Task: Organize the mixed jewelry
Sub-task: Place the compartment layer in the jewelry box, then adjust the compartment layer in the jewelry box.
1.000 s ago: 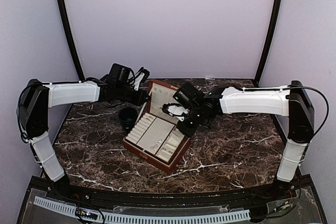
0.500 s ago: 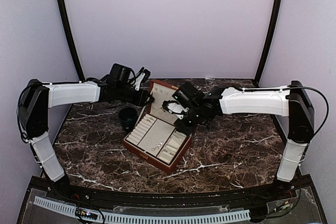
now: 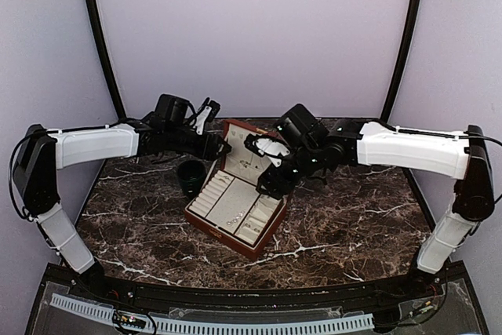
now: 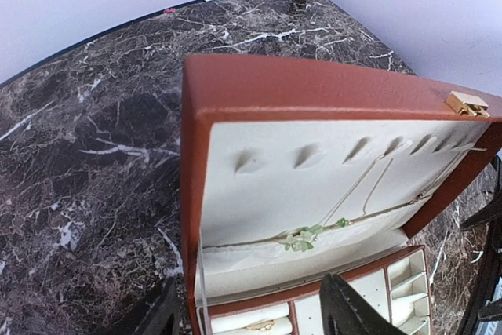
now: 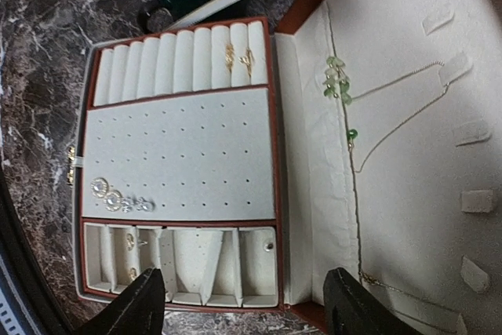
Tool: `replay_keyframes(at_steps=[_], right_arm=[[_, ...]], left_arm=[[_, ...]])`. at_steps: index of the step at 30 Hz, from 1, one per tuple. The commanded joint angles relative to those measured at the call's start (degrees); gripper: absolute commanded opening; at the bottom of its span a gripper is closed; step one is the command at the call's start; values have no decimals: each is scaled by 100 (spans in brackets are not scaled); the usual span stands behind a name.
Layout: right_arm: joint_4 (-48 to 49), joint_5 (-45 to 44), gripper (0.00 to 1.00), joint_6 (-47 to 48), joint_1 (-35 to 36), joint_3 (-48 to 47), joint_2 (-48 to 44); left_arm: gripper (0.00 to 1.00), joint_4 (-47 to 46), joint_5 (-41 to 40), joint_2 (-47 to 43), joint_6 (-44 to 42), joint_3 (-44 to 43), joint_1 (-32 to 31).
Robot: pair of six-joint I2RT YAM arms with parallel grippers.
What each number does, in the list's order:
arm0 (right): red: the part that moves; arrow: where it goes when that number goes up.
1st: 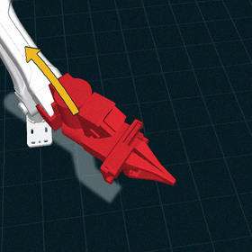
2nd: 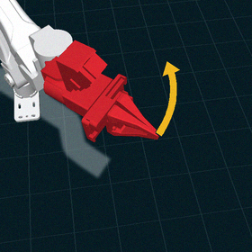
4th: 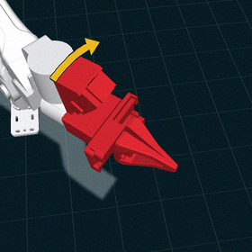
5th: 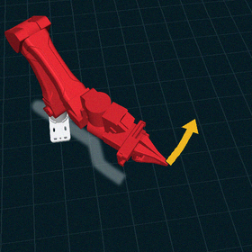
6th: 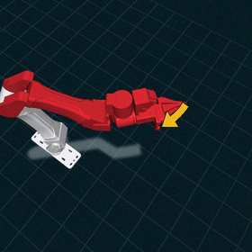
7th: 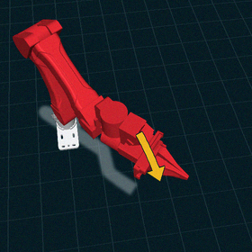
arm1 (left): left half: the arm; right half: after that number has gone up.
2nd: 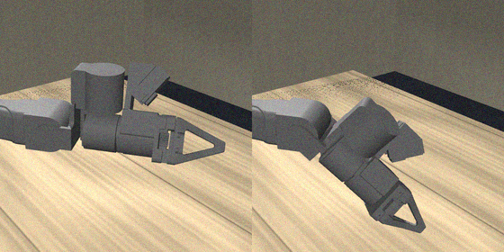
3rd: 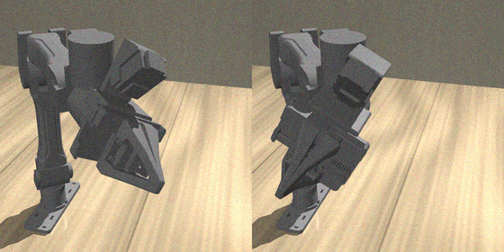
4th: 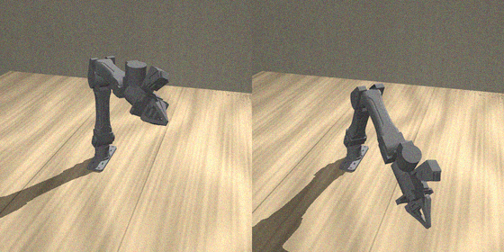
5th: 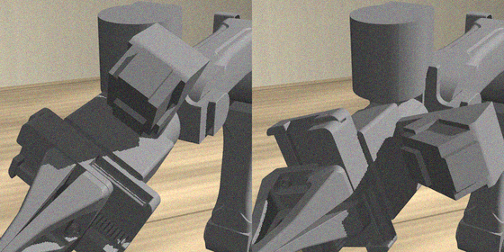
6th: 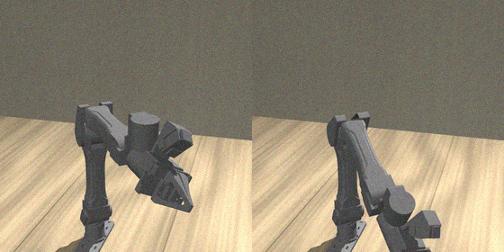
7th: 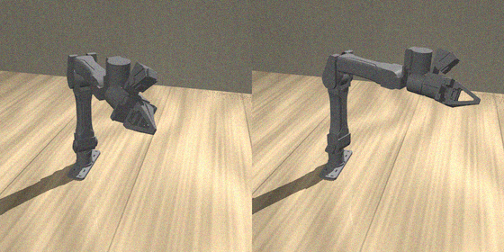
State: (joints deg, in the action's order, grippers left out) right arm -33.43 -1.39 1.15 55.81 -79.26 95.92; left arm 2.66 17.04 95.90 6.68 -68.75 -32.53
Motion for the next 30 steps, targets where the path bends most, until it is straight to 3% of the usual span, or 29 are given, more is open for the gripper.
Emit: replay_keyframes(at_steps=[1,11,21,26,30], right_arm=[[168,331,73,-104,70,162,-288],[564,-924,58,-1053,88,338,215],[522,-1045,68,-1530,79,141,773],[541,-795,68,-1560,74,105,922],[520,-322,61,-1522,79,109,966]], left_arm=[[63,-22,-64,-359,-1,100,-25],[64,-160,-201,-681,27,414,-22],[63,-132,-46,-549,118,393,-24],[63,-143,-14,-532,135,397,-25],[63,-151,-2,-521,142,398,-23]])
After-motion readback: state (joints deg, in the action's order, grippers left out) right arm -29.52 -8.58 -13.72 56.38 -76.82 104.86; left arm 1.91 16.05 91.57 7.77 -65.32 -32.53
